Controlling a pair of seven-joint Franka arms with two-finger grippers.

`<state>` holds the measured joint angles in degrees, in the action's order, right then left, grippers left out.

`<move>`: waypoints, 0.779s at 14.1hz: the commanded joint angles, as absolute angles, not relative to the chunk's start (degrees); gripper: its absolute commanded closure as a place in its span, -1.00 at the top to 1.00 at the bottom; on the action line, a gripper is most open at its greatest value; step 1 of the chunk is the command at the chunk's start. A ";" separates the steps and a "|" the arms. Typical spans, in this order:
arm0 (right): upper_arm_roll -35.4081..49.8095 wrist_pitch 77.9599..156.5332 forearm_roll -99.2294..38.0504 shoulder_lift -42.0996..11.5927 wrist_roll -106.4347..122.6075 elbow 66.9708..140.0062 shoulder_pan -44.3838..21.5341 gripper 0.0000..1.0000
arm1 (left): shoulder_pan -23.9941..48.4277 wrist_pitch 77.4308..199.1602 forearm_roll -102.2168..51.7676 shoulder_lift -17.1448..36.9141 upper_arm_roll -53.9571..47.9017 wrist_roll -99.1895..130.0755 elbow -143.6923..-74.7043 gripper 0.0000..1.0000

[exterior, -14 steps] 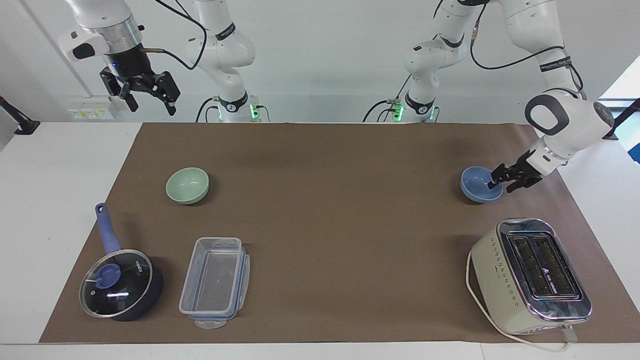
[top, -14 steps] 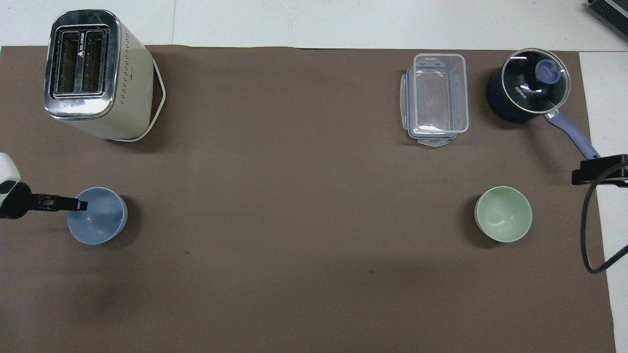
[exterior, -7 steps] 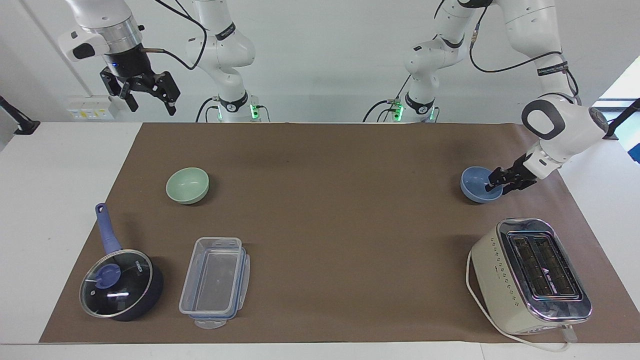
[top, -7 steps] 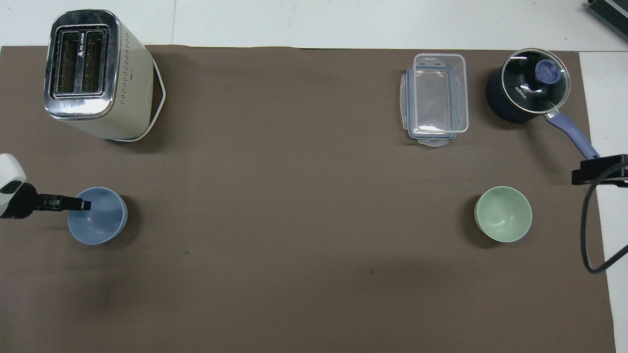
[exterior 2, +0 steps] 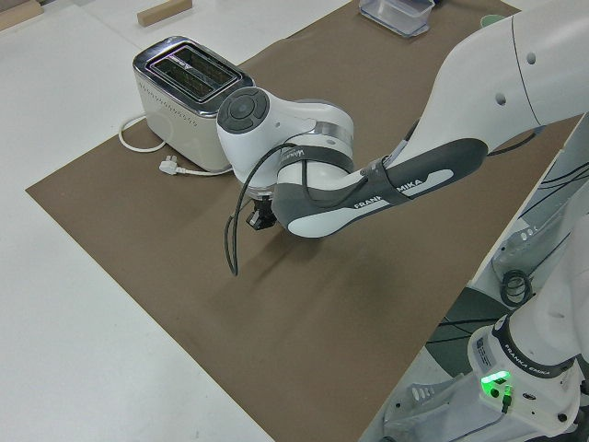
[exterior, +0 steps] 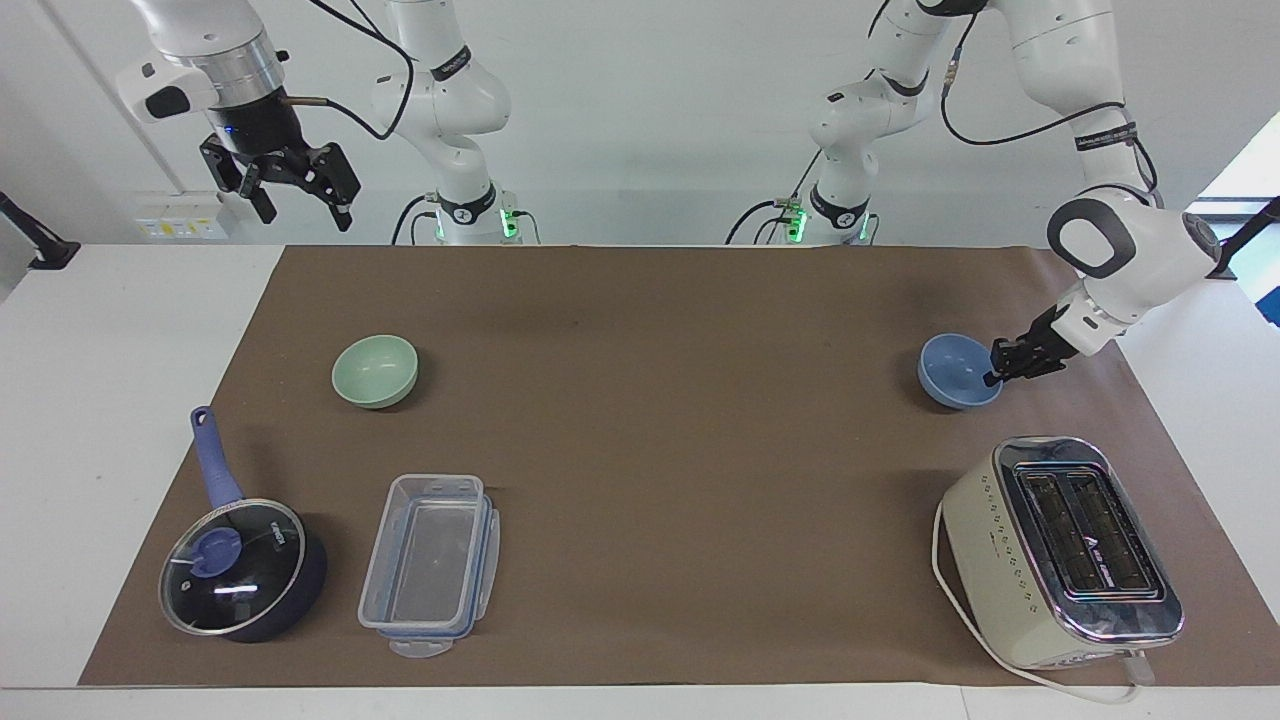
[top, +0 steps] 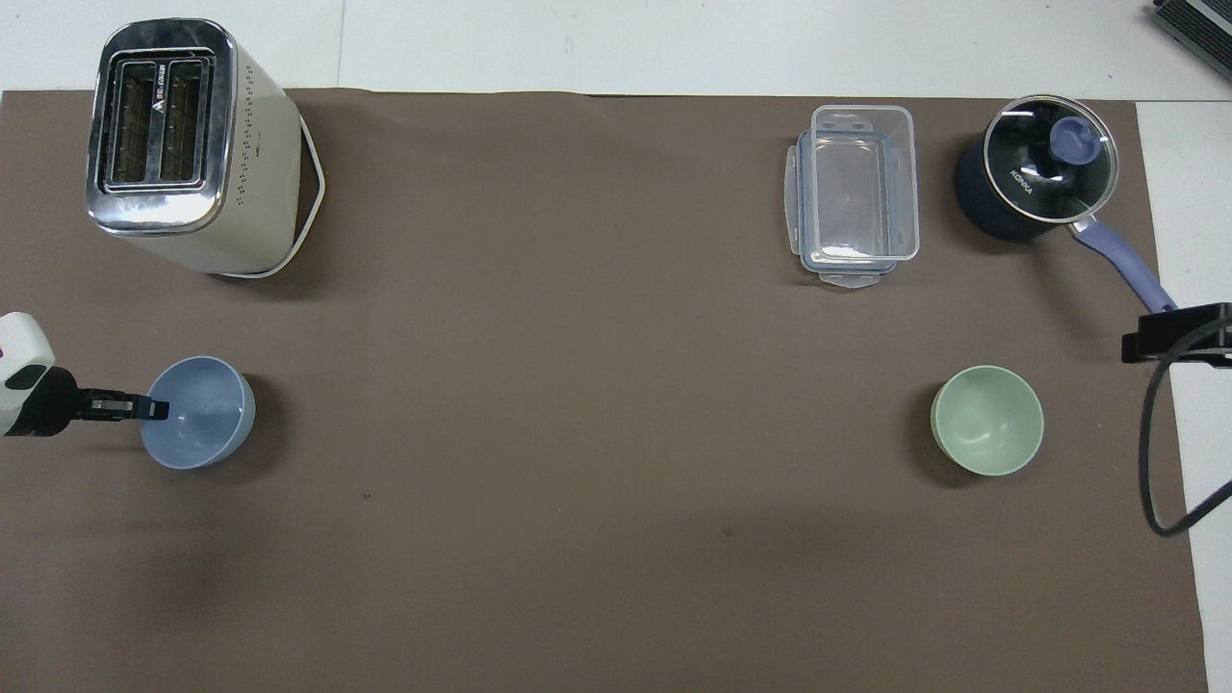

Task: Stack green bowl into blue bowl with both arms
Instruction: 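Reach the left gripper to the blue bowl rim and grasp it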

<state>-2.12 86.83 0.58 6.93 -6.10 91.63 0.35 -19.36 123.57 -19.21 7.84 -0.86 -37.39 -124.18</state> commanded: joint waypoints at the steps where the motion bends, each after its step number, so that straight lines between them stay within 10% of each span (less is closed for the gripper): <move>1: -2.20 86.31 0.53 7.73 -4.39 92.46 0.88 1.00 | -19.69 121.82 -20.21 5.90 -1.23 -39.20 -125.16 -1.00; 11: -2.20 86.40 0.53 7.73 -4.39 92.55 0.88 1.00 | -2.05 122.25 -19.16 -1.85 -1.23 -24.91 -128.41 -1.00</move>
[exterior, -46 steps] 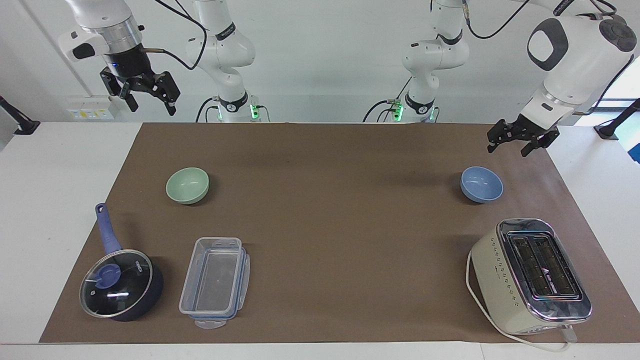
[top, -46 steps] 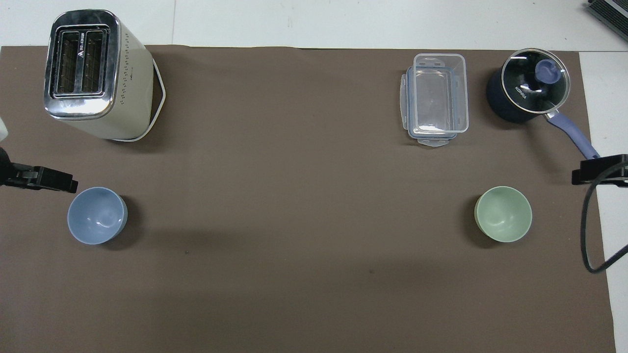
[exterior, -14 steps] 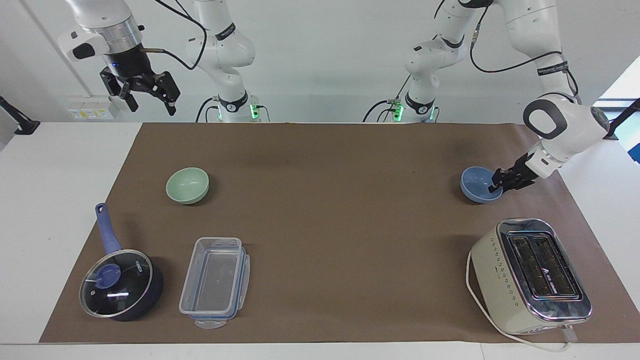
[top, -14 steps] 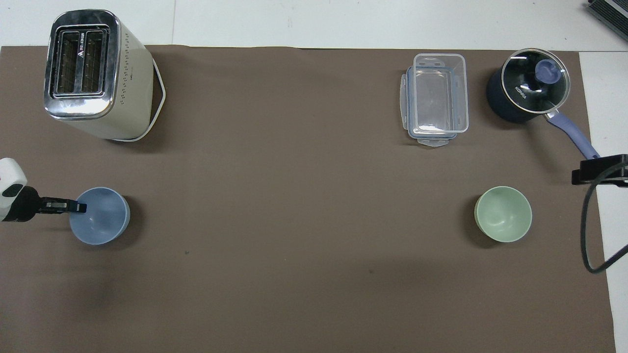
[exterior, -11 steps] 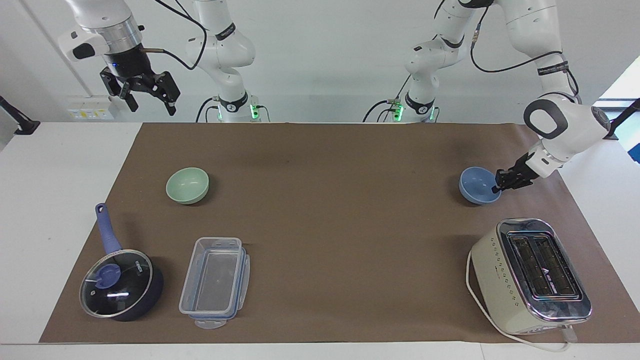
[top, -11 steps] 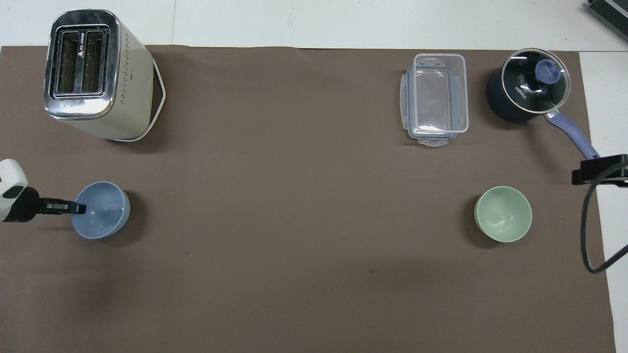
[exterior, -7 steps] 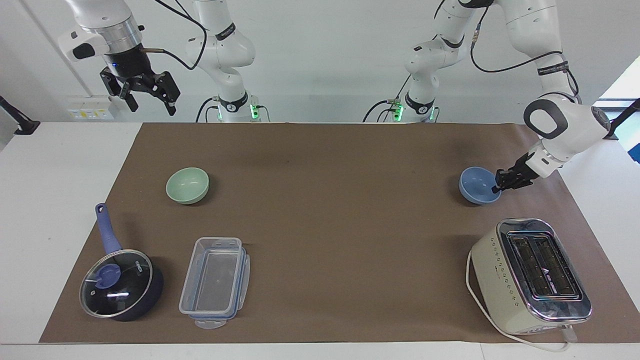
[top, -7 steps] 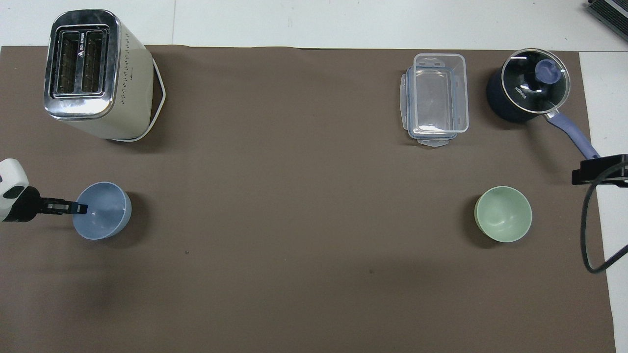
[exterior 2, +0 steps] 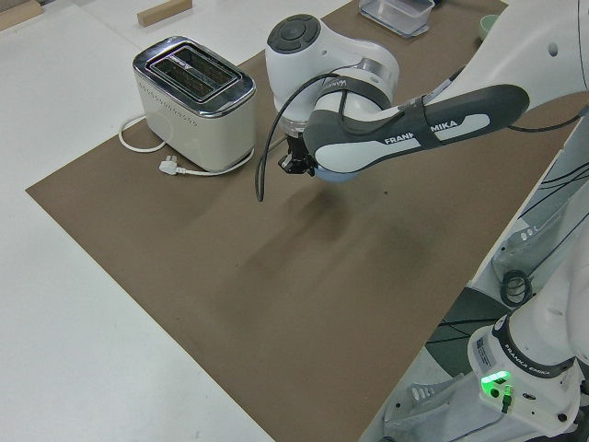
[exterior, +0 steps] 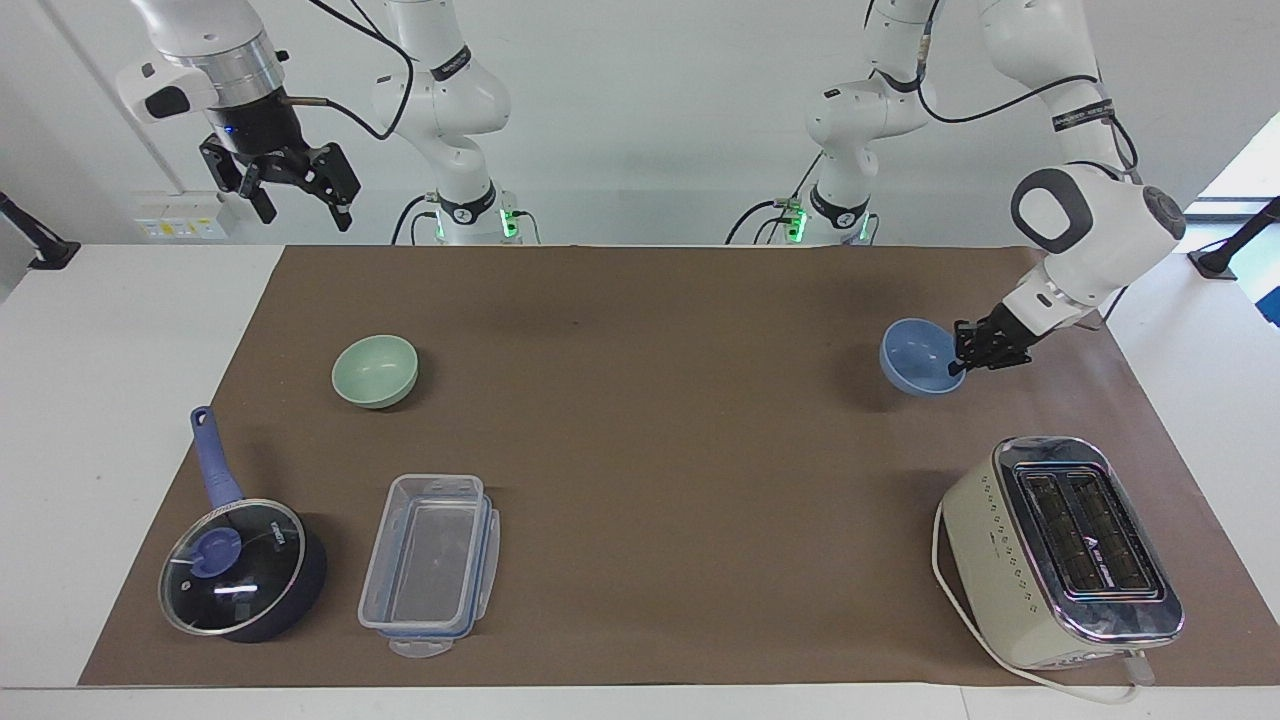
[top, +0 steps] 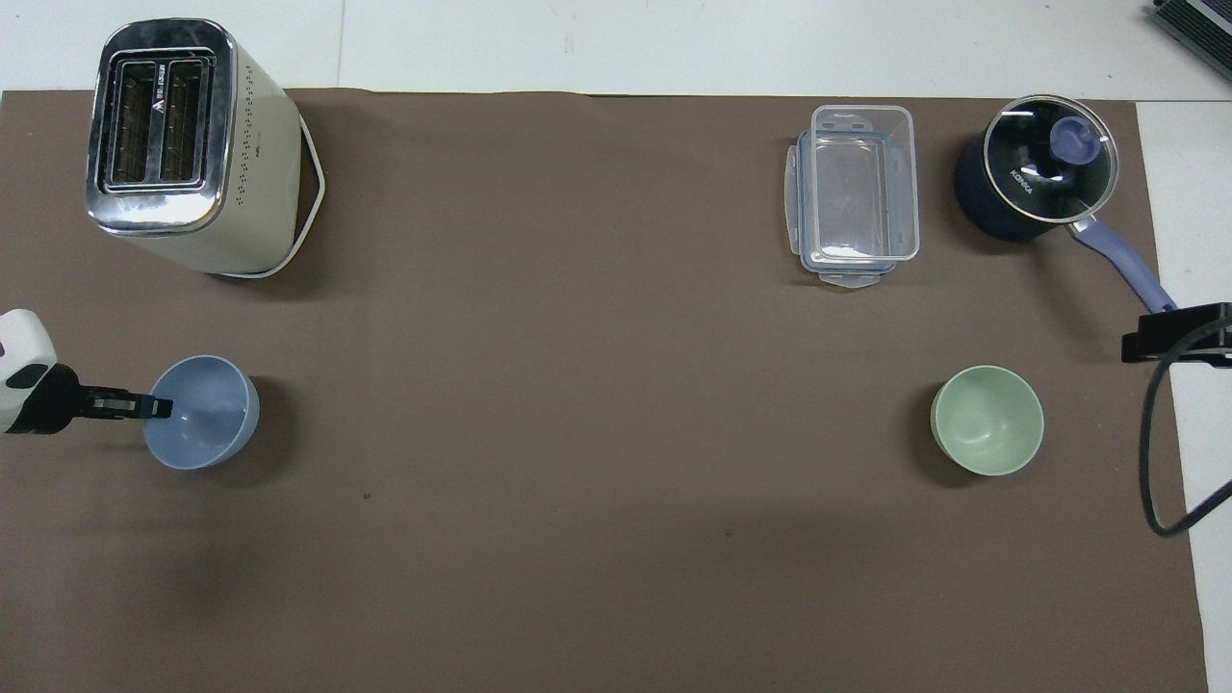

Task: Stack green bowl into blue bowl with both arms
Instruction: 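Drag the blue bowl with the left gripper toward the table center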

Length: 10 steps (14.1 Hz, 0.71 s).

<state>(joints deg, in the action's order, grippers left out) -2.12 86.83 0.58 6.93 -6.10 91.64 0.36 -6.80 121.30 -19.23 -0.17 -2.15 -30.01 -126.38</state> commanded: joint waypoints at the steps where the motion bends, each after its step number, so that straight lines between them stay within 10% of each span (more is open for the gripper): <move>1: -2.37 86.31 0.53 7.73 -4.39 92.55 0.88 1.00 | 0.68 124.08 -19.07 -1.67 -1.23 -21.13 -128.41 -1.00; 10: -2.37 86.40 0.53 7.73 -4.39 92.55 0.88 1.00 | 28.10 138.06 -19.07 1.58 -1.32 14.47 -126.92 -1.00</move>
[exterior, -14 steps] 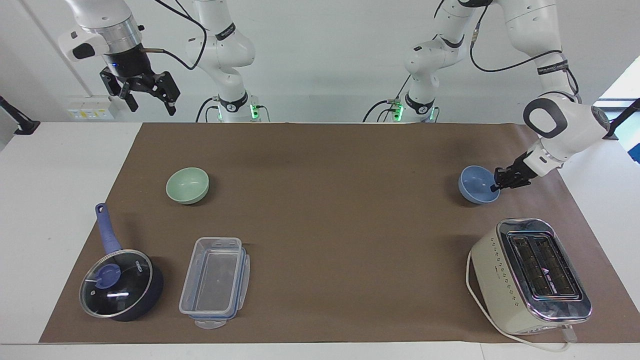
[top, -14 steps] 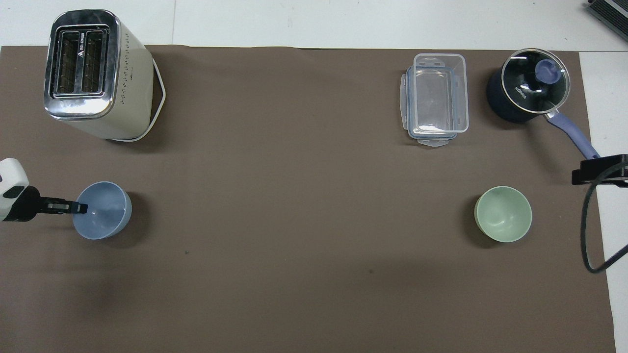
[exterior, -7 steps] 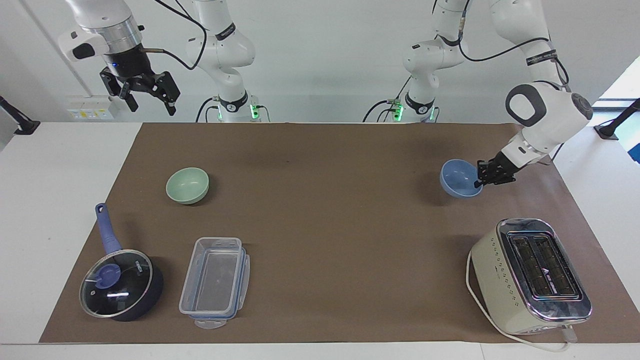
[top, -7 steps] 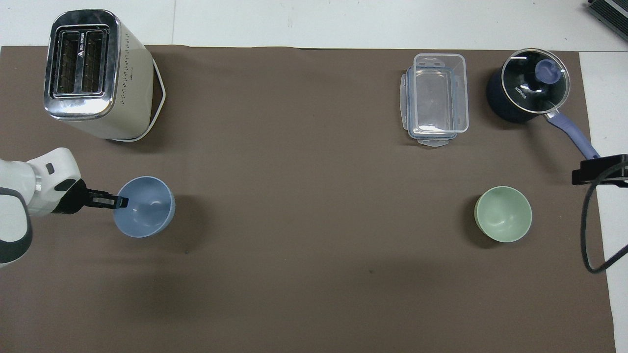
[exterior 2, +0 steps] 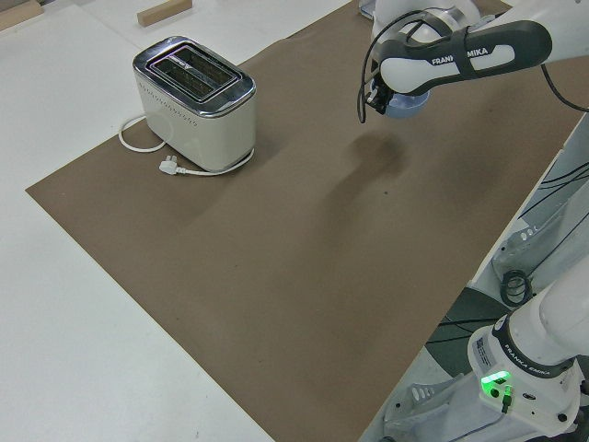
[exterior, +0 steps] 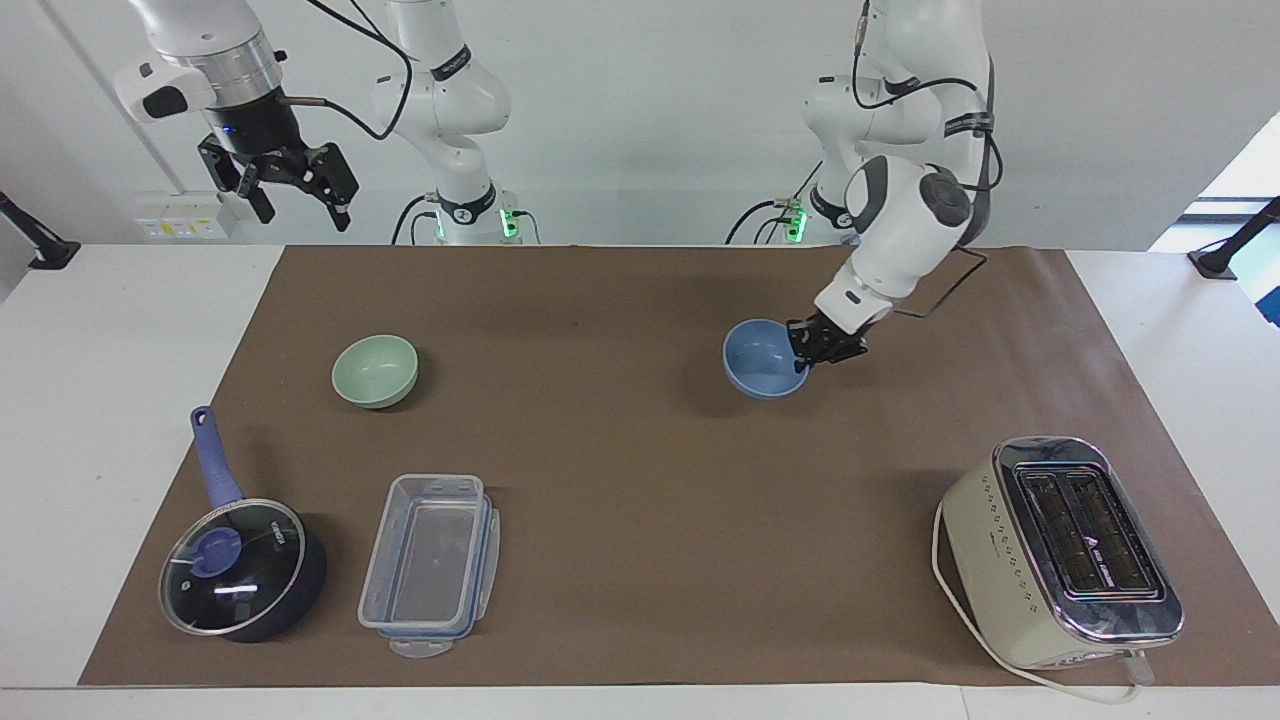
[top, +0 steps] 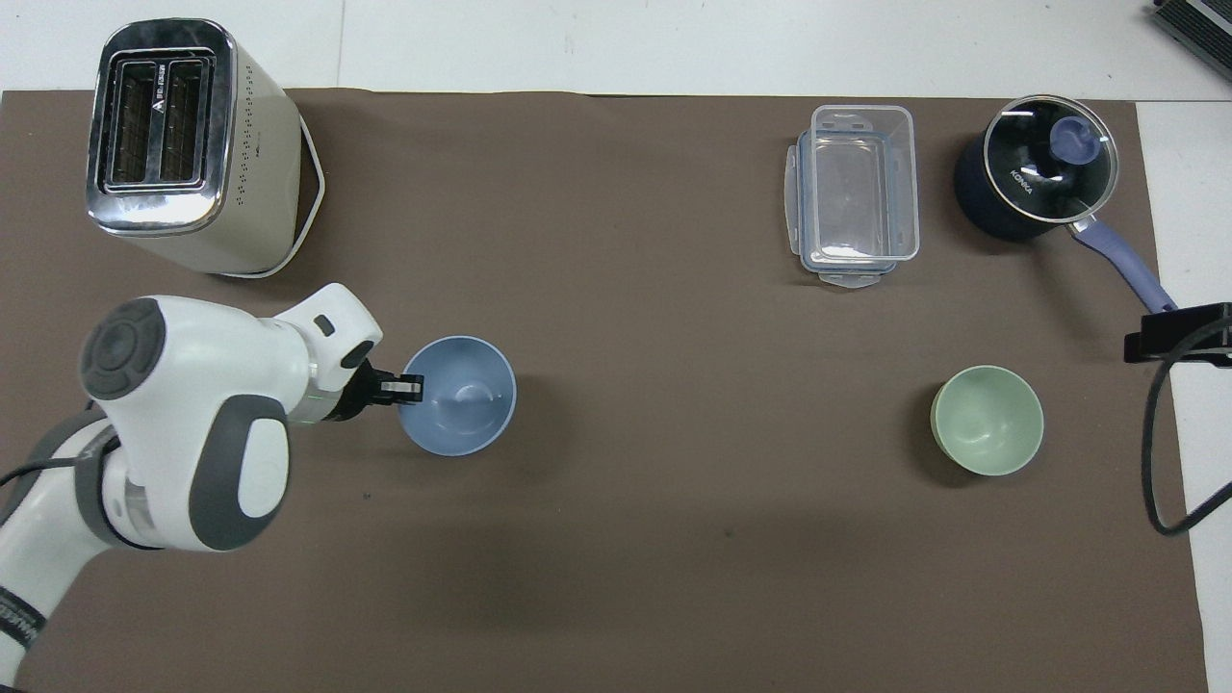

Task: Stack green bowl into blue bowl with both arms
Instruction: 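Drag the blue bowl with the left gripper toward the table center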

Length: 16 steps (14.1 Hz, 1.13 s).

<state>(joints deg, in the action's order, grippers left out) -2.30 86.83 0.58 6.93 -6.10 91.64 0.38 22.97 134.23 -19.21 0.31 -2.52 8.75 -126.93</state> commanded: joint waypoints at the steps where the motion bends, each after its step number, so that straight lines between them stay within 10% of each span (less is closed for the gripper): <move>1: -2.46 86.40 0.53 7.73 -4.39 92.55 0.88 1.00 | 29.69 138.42 -19.07 1.67 -1.41 15.89 -126.91 -1.00; 16: -2.55 86.40 0.53 7.73 -4.31 92.55 0.97 1.00 | 39.11 142.29 -16.96 6.42 -1.49 26.89 -126.56 -1.00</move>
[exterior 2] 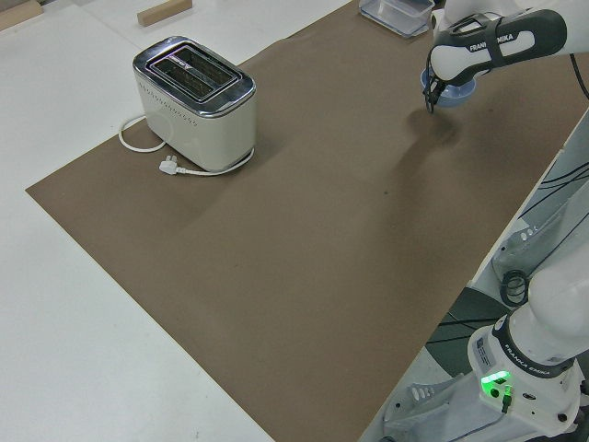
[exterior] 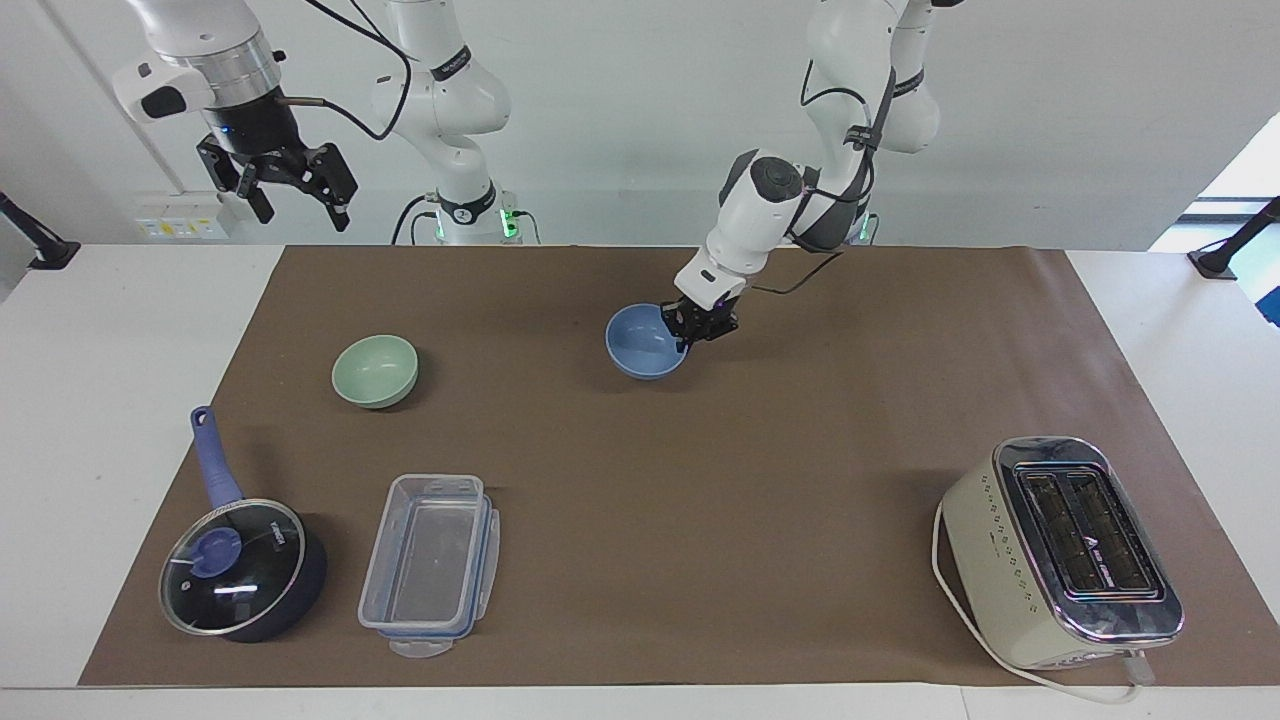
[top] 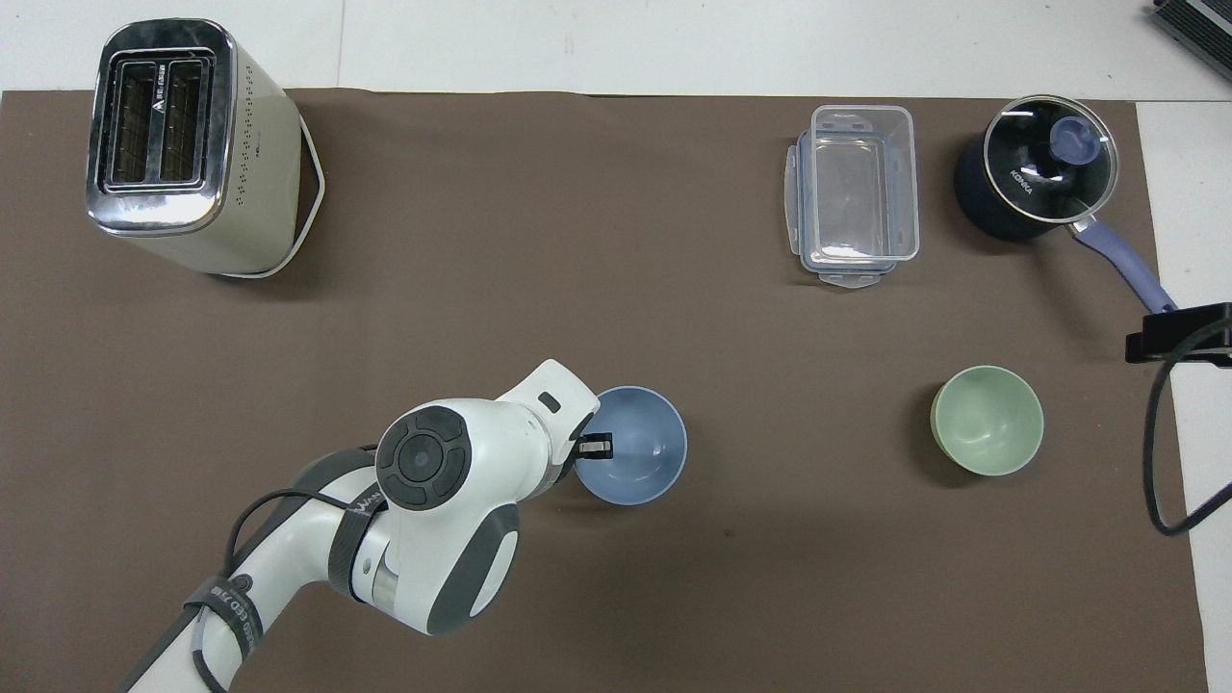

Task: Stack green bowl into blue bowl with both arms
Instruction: 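Drag the blue bowl with the left gripper toward the table center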

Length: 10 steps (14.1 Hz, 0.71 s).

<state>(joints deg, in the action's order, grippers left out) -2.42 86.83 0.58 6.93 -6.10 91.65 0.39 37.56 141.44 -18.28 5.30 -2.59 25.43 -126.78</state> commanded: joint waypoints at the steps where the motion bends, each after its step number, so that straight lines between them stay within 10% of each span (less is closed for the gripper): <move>1: -2.55 86.31 0.53 7.73 -4.39 92.64 0.88 1.00 | 39.11 142.29 -16.96 6.50 -1.49 26.89 -126.74 -1.00; 7: -2.46 86.31 0.44 7.73 -4.39 92.38 0.88 1.00 | 38.76 141.86 -16.96 6.68 -1.67 27.07 -127.18 -0.88; 10: -2.28 86.31 0.35 7.82 -4.40 92.29 0.79 1.00 | 38.67 141.59 -17.05 6.68 -1.58 26.90 -127.00 -0.16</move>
<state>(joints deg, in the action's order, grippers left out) -2.42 86.83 0.58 6.94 -6.09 91.67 0.35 37.84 141.46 -18.22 6.83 -2.43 25.52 -126.86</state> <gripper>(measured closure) 0.000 0.859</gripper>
